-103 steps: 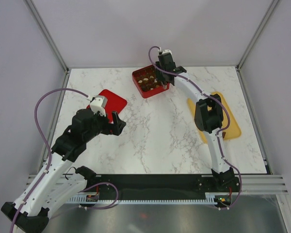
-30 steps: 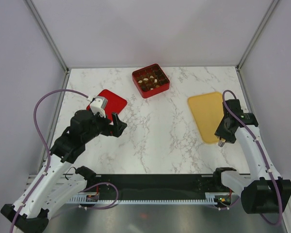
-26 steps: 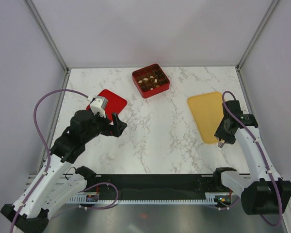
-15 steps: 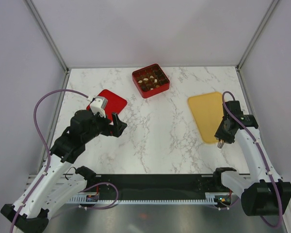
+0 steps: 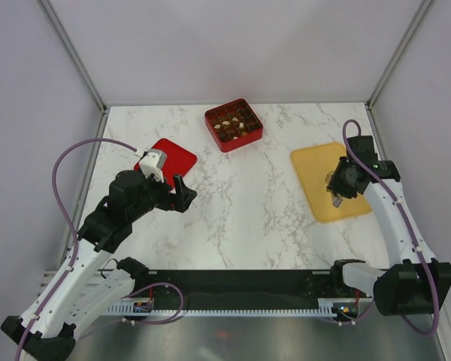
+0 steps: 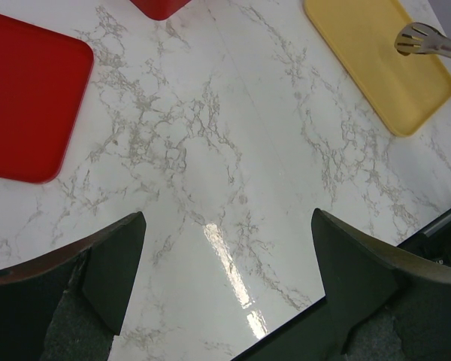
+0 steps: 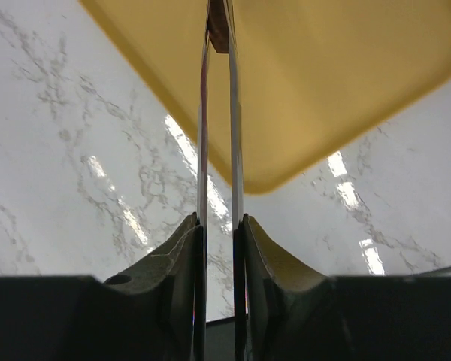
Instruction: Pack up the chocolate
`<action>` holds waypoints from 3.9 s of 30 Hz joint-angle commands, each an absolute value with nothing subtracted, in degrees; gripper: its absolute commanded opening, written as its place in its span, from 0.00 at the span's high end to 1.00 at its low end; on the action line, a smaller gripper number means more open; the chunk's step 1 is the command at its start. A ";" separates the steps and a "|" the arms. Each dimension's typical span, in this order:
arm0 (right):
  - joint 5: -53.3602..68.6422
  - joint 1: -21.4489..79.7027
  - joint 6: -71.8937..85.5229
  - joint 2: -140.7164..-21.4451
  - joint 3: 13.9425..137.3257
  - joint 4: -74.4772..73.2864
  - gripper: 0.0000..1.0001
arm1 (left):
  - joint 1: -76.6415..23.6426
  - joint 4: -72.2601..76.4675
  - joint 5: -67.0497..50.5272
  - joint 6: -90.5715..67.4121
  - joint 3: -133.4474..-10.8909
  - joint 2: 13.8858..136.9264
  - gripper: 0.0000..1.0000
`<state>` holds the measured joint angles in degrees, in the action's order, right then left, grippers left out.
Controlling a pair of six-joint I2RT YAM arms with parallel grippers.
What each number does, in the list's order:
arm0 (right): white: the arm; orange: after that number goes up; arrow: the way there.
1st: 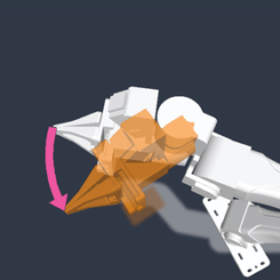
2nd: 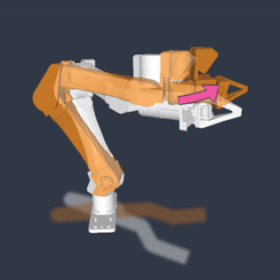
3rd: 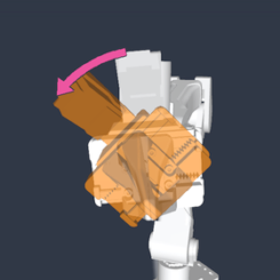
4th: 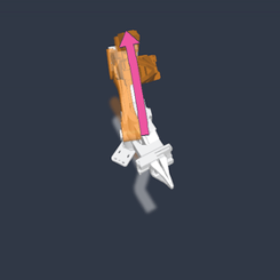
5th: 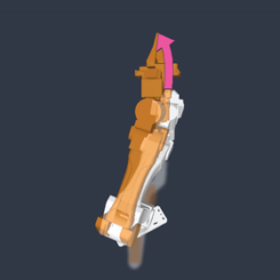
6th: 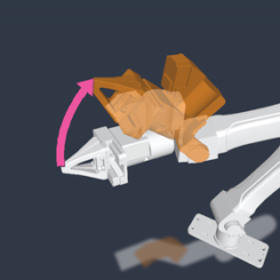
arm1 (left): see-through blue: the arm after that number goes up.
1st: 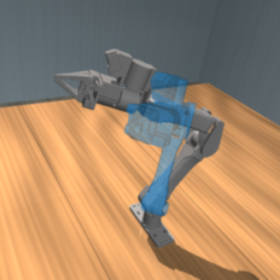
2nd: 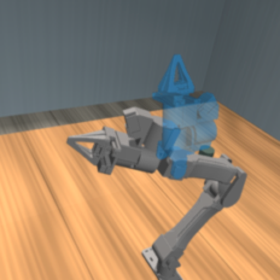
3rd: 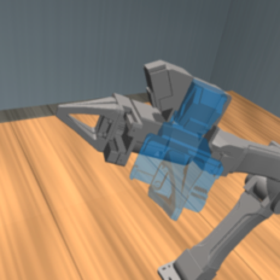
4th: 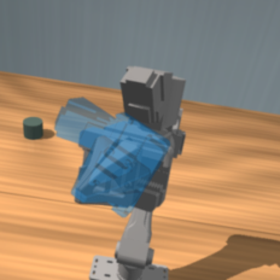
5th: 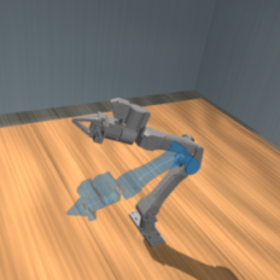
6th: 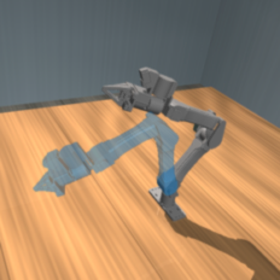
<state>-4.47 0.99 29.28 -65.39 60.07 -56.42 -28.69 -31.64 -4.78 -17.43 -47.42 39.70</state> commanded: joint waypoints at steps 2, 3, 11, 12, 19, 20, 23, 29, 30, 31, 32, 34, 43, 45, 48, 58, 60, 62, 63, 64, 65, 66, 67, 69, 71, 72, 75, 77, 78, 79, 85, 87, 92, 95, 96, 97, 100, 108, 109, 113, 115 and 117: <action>-2.63 5.61 30.41 -72.49 68.54 -46.68 0.69 | -28.83 -30.85 -3.87 -15.47 -47.73 39.55 0.00; -3.33 7.10 30.32 -74.42 70.21 -45.97 0.69 | -28.83 -30.94 -3.69 -15.56 -47.81 39.55 0.00; -4.31 21.53 26.81 -101.31 100.69 -43.24 0.68 | -28.83 -31.20 -1.41 -15.47 -47.81 39.11 0.00; -3.78 22.06 26.37 -103.51 103.68 -43.07 0.68 | -28.83 -31.29 -1.23 -15.47 -47.64 39.11 0.00; -0.09 25.04 24.26 -120.47 125.22 -39.12 0.65 | -28.83 -31.38 -0.79 -15.38 -47.81 39.46 0.00; -0.17 25.14 24.08 -121.63 126.38 -38.68 0.66 | -28.83 -31.46 -0.88 -15.38 -47.81 39.55 0.00; -0.17 25.66 23.73 -124.89 128.41 -36.04 0.66 | -28.83 -31.46 -0.70 -15.38 -47.81 39.64 0.00; -0.88 26.10 21.71 -128.23 128.23 -30.77 0.64 | -28.83 -31.38 -0.62 -15.38 -47.73 39.81 0.00; -0.79 26.28 20.75 -128.93 128.23 -30.24 0.64 | -28.83 -31.38 -0.62 -15.38 -47.72 39.90 0.00; -0.88 26.45 20.22 -129.37 128.32 -29.19 0.63 | -28.83 -31.46 -0.53 -15.38 -47.81 39.90 0.00; -0.97 26.46 19.69 -129.72 128.32 -28.66 0.63 | -28.83 -31.46 -0.53 -15.38 -47.81 40.08 0.00; -1.40 26.63 18.46 -130.78 128.58 -28.13 0.62 | -28.83 -31.46 -0.53 -15.38 -47.73 40.08 0.00; -5.36 26.63 16.79 -134.12 129.11 -26.64 0.59 | -28.83 -31.64 -0.35 -15.38 -47.81 40.34 0.00; -5.97 26.63 16.70 -134.99 129.90 -26.46 0.59 | -28.83 -31.55 -0.44 -15.38 -47.81 40.43 0.00; -6.33 26.63 16.87 -136.14 130.69 -26.28 0.57 | -28.83 -31.64 -0.44 -15.38 -47.81 40.43 0.00; -6.59 26.63 16.53 -137.37 131.66 -26.02 0.55 | -28.83 -31.73 -0.26 -15.38 -47.90 40.78 0.00; -6.59 26.63 16.35 -137.29 131.66 -26.02 0.55 | -28.83 -31.55 -0.35 -15.38 -47.90 40.87 0.00; -6.68 26.63 16.00 -137.11 131.57 -26.02 0.55 | -28.83 -31.64 -0.26 -15.38 -47.81 40.96 0.00; -6.51 26.63 15.91 -136.85 131.40 -26.10 0.55 | -28.83 -31.73 -0.26 -15.38 -47.81 40.96 0.00; -6.50 26.63 15.82 -136.67 131.40 -26.10 0.55 | -28.83 -31.73 -0.26 -15.38 -47.81 40.96 0.00; -6.42 26.63 15.47 -136.32 131.14 -26.19 0.55 | -28.83 -31.64 -0.26 -15.38 -47.90 40.96 0.00; -6.33 26.63 15.38 -135.45 130.35 -26.19 0.55 | -28.83 -31.73 -0.26 -15.38 -47.81 40.87 0.00; -6.50 26.63 15.38 -134.74 129.73 -26.19 0.55 | -28.83 -31.73 -0.18 -15.29 -47.90 40.87 0.00; -7.03 26.63 14.86 -131.94 126.93 -26.28 0.56 | -28.83 -31.64 -0.18 -15.29 -47.81 40.87 0.00; -7.90 26.63 14.77 -127.65 122.46 -26.54 0.56 | -28.83 -31.73 -0.18 -15.29 -47.81 40.70 0.00; -8.52 26.63 14.77 -125.96 120.52 -26.54 0.56 | -28.83 -31.73 -0.18 -15.29 -47.81 40.61 0.00; -10.63 26.72 15.03 -117.88 111.49 -26.63 0.57 | -28.83 -31.90 -0.18 -15.47 -47.73 40.34 0.00; -11.51 26.63 15.55 -111.49 106.72 -26.72 0.58 | -28.83 -31.82 -0.18 -15.47 -47.64 40.25 0.00; -11.34 26.72 15.99 -109.27 101.74 -26.63 0.58 | -28.83 -31.90 -0.18 -15.47 -47.72 40.17 0.00; -10.90 26.72 16.43 -107.07 99.34 -26.54 0.58 | -28.83 -31.82 -0.18 -15.47 -47.81 40.17 0.00; -9.85 28.30 20.38 -92.83 83.95 -27.68 0.58 | -28.83 -31.90 -0.35 -15.47 -47.90 40.34 0.00; -9.41 29.52 22.05 -89.40 80.53 -29.26 0.57 | -28.83 -31.82 -0.35 -15.47 -47.73 40.34 0.00; -10.10 32.52 26.79 -83.25 72.97 -31.02 0.56 | -28.83 -31.99 -0.18 -15.29 -47.90 40.60 0.00; -12.04 35.15 30.13 -80.17 67.00 -29.97 0.56 | -28.83 -31.82 -0.18 -15.29 -47.90 41.04 0.00; -12.74 36.72 31.02 -79.55 65.58 -29.19 0.56 | -28.83 -31.90 -0.26 -15.29 -47.90 41.13 0.00; -15.09 37.52 31.72 -79.02 64.17 -28.66 0.56 | -28.83 -31.99 -0.26 -15.29 -47.90 41.31 0.00; -18.18 40.07 34.10 -77.52 58.72 -26.02 0.56 | -28.83 -31.90 -0.18 -15.29 -47.90 41.84 0.00; -25.84 45.26 40.25 -77.52 48.00 -18.47 0.54 | -28.83 -31.99 0.27 -18.10 -47.99 42.98 0.00; -25.49 45.61 41.21 -78.13 47.21 -17.59 0.53 | -28.83 -31.99 0.26 -18.63 -47.90 43.15 0.00; -24.96 48.16 43.24 -80.06 44.39 -14.86 0.51 | -28.74 -32.25 0.26 -20.56 -48.86 44.12 0.00; -26.01 49.22 43.77 -80.68 43.86 -14.15 0.47 | -28.74 -32.08 -1.58 -21.44 -49.30 44.56 0.00; -25.76 49.48 44.12 -81.47 42.63 -12.49 0.45 | -28.74 -32.08 -2.02 -22.85 -50.09 45.96 0.00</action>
